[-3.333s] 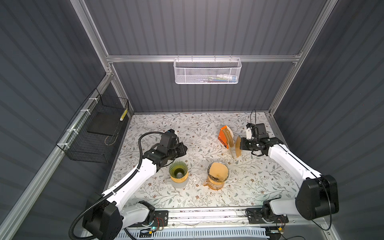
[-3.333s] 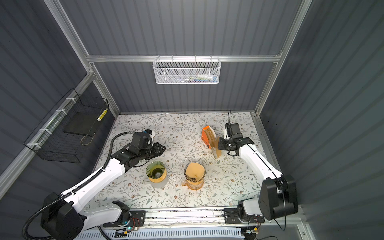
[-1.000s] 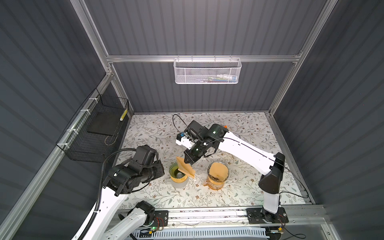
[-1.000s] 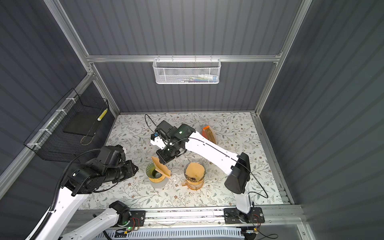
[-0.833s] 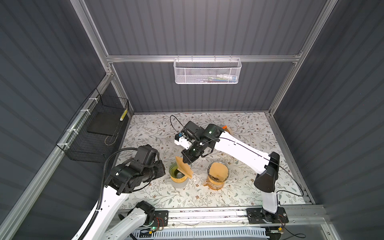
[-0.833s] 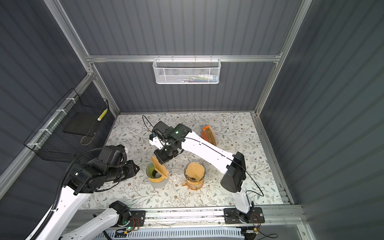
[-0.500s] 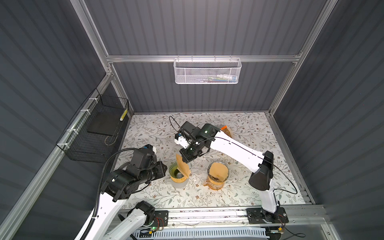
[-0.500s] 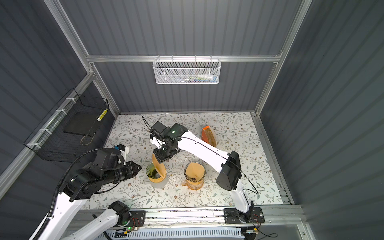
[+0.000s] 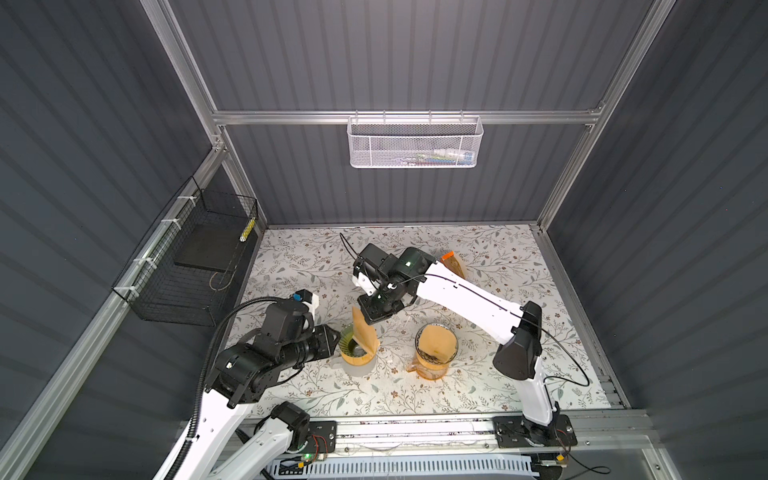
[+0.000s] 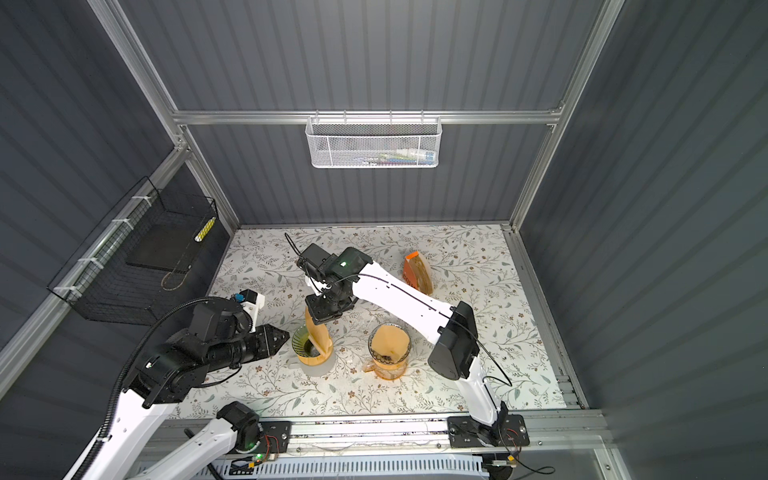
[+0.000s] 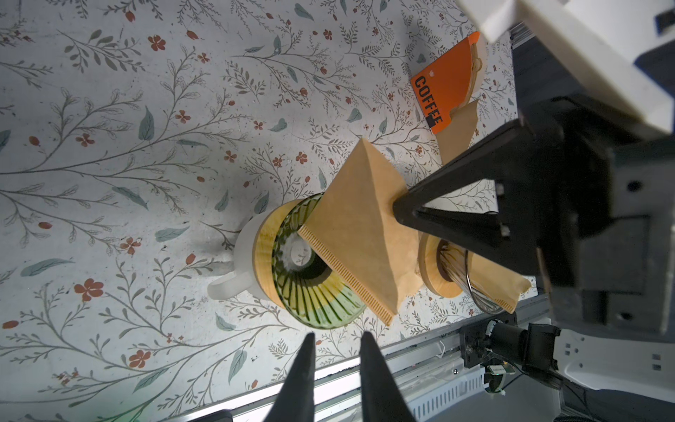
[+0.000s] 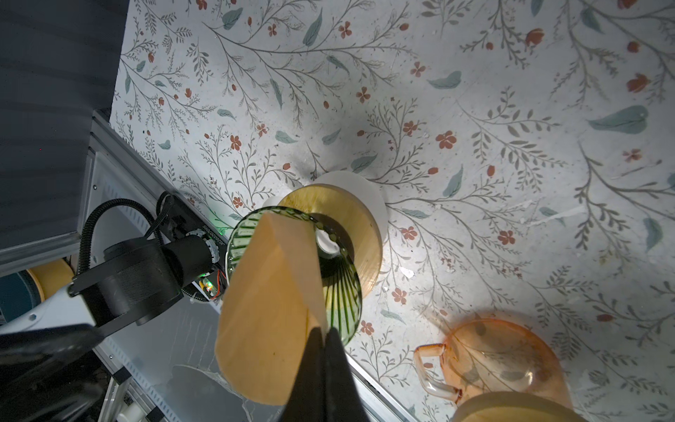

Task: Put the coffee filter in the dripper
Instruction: 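Lower the filter into the green dripper while the left gripper moves beside it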

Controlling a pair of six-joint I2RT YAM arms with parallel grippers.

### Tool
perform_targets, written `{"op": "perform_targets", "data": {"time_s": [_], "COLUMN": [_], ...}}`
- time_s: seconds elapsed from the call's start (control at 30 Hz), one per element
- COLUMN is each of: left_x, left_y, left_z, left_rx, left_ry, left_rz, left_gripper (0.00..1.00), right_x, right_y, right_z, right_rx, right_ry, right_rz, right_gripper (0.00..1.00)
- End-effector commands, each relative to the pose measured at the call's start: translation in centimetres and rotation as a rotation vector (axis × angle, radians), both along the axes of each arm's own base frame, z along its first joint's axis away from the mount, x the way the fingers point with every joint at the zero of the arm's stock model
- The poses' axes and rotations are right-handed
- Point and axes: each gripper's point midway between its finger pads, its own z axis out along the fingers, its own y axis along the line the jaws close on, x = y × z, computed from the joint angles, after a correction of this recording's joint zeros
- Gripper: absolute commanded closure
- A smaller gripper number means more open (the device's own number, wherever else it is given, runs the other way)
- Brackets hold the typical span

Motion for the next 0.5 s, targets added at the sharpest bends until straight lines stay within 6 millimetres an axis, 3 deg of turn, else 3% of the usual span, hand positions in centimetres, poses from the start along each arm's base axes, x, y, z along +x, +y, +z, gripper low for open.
{"op": "perform_targets", "data": {"time_s": [0.0, 0.37, 0.47], "left_x": [-0.1, 0.4, 0.4], "left_y": [0.2, -0.4, -0.7], "left_z": [0.2, 0.5, 0.7], "left_rx": [0.017, 0.008, 0.003], "left_ry": [-0.038, -0.079, -0.087], "left_rz": [-0.026, -0.061, -0.081], "left_gripper": [0.76, 0.76, 0.76], "right_x": [0.1, -0.2, -0.3], "right_y": [0.3, 0.6, 0.8], "right_z": [-0.4, 0.3, 0.5], "right_rx": [-0.018, 0.000, 0.014], "right_ry": [0.014, 0.042, 0.052], "right_rz": [-0.058, -0.135, -0.136], "right_gripper": [1.00, 0.99, 0.95]}}
